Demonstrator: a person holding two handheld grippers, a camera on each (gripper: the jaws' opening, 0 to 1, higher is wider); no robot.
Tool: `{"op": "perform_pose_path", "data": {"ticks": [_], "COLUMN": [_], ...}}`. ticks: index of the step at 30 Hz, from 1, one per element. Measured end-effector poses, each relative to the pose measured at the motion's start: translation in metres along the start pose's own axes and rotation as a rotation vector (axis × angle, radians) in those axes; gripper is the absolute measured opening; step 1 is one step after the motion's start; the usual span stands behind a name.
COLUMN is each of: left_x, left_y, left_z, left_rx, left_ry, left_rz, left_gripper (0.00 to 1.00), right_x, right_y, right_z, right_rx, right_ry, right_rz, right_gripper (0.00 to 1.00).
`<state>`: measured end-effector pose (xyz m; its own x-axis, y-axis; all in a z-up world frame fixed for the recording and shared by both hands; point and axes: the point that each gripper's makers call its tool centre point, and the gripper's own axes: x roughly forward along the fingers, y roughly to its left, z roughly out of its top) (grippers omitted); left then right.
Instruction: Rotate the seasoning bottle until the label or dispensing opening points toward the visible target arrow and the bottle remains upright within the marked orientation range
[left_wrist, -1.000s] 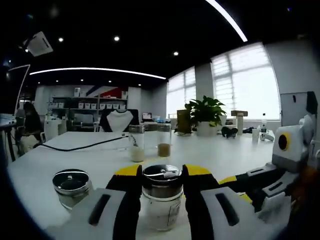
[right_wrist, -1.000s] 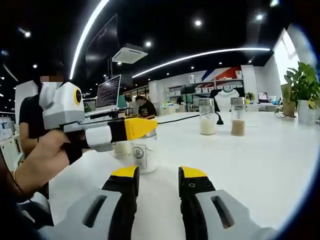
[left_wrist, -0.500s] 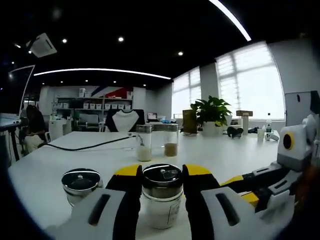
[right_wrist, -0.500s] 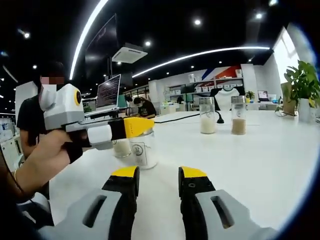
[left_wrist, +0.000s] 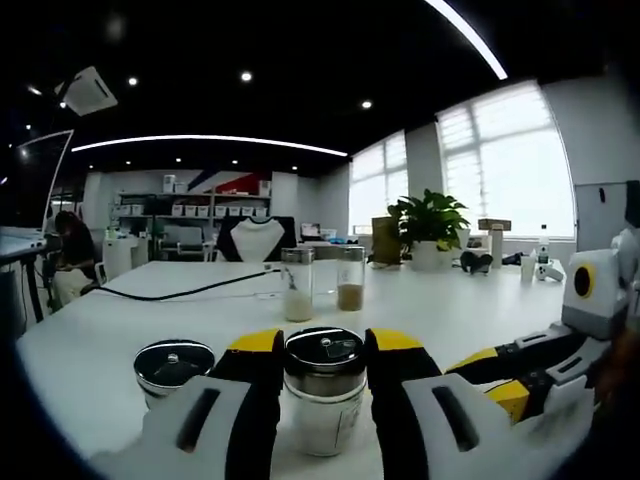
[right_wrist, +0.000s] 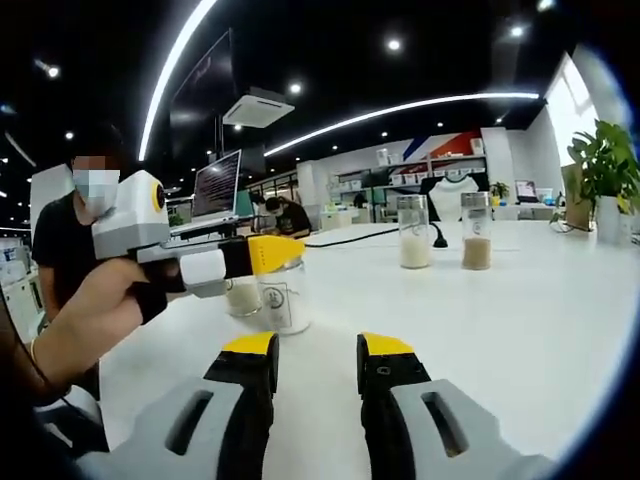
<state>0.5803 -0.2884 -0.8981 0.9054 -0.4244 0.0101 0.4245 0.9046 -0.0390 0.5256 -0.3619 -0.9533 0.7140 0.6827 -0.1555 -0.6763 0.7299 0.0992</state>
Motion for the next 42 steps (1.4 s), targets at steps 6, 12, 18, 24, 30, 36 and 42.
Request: {"op": "perform_pose_path", "data": {"ticks": [6, 12, 18, 24, 30, 36, 42], "left_x": [0.0010, 0.0021, 0.0017, 0.0017, 0.0004, -0.0031, -0.0064], "left_y": [0.0018, 0.0010, -0.0017, -0.0034, -0.0046, -0.0030, -0.0036], "left_z": [-0.0023, -0.0027, 0.0031, 0.0022, 0.0028, 0.0039, -0.0002], "left_rx": [0.001, 0.007, 0.010, 0.021, 0.028, 0.063, 0.064], "left_ry": [0.009, 0.016, 0.001, 0.012, 0.017, 0.026, 0.034], "left_rz": [0.009, 0.010, 0.012, 0.012, 0.009, 0.040, 0.048], "left_gripper": [0.34, 0.34, 0.35, 0.36, 0.37, 0.37, 0.33], "right_x": [-0.0014, -0.0024, -0.0038, -0.0062, -0.0082, -0.0096, -0.0089], "right_y": [0.0001, -0.0002, -0.0003, -0.0019, -0.0025, -0.0021, -0.0001], "right_z": [0.0011, 0.0026, 0.0042, 0.0043, 0.0059, 0.0071, 0.0082], "right_rx": [0.003, 0.006, 0.007, 0.010, 0.011, 0.012, 0.010], "right_ry": [-0.007, -0.013, -0.019, -0.020, -0.025, -0.029, -0.031], "right_rz": [-0.002, -0.004, -0.005, -0.007, -0.011, -0.012, -0.006], "right_gripper": [0.29, 0.29, 0.29, 0.29, 0.29, 0.29, 0.29]}}
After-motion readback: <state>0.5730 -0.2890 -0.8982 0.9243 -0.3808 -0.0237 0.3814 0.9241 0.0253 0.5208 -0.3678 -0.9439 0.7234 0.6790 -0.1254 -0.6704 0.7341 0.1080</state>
